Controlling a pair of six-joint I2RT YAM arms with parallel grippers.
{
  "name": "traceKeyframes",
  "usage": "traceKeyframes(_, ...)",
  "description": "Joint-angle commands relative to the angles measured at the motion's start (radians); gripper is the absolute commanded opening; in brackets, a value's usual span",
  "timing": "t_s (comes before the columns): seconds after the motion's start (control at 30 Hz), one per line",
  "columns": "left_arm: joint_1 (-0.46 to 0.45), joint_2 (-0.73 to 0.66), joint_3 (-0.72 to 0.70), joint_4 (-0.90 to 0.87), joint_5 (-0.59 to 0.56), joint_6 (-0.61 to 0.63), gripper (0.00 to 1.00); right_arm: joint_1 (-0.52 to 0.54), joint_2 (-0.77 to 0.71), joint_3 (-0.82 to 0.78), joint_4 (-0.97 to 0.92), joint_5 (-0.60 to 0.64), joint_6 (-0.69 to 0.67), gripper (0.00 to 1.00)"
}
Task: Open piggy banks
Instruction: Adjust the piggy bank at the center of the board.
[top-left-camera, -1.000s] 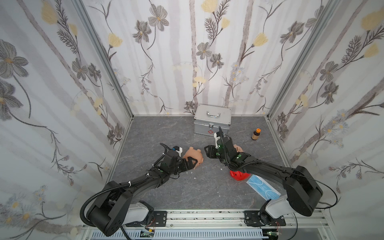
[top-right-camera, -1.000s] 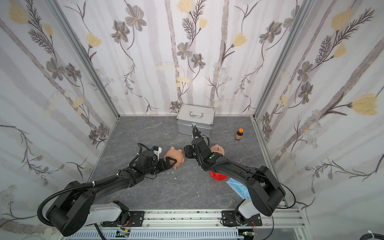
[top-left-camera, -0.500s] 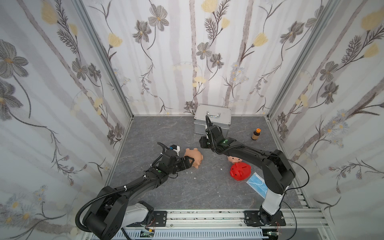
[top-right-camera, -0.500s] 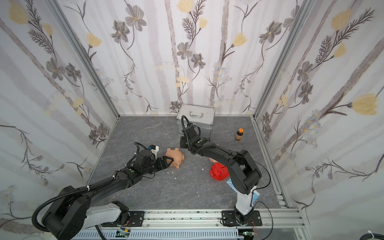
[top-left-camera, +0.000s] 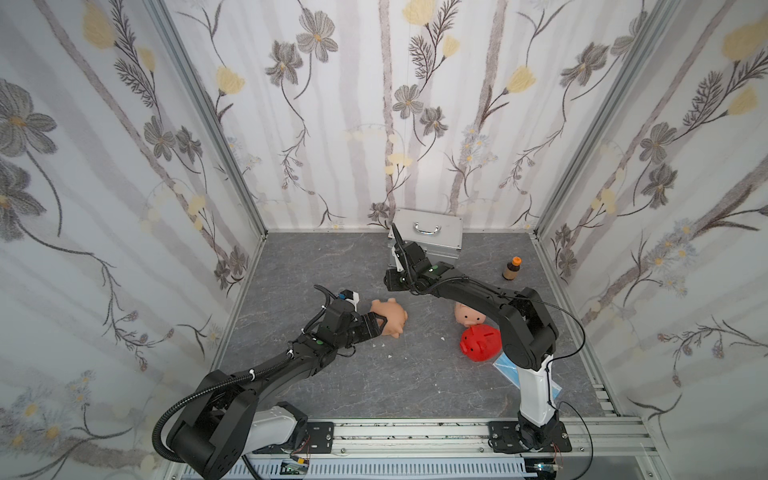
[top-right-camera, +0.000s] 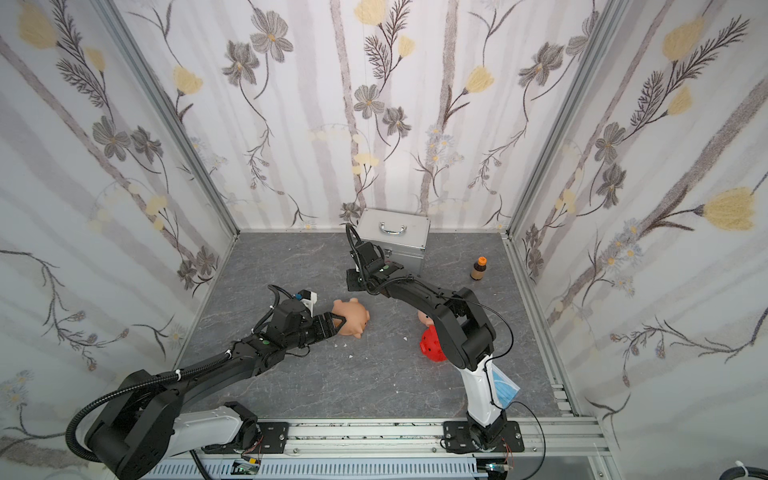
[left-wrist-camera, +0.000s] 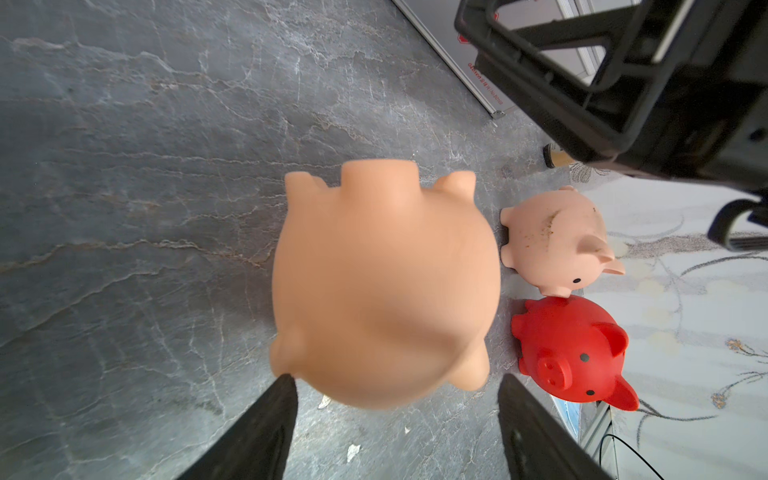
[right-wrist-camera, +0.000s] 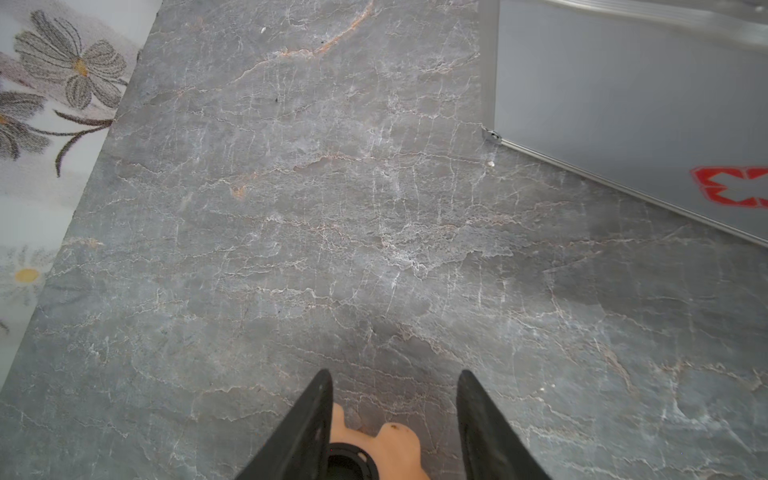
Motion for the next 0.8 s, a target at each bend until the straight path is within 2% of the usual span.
traceKeyframes(0.0,0.001,0.007,0.001,0.012,-0.019,-0.005,0.77,0.009,0.035,0.059,-0.064,-0.026,-0.047,0.5)
traceKeyframes(0.33,0.001,0.042,0.011,0.012,-0.025,-0.01,0.77,0.016,0.06,0.085,-0.16,0.102,-0.023,0.43)
traceKeyframes(0.77,0.002,0.062,0.02,0.006,-0.042,-0.022,0.77,0.017,-0.014,-0.042,-0.144,0.112,-0.01,0.39)
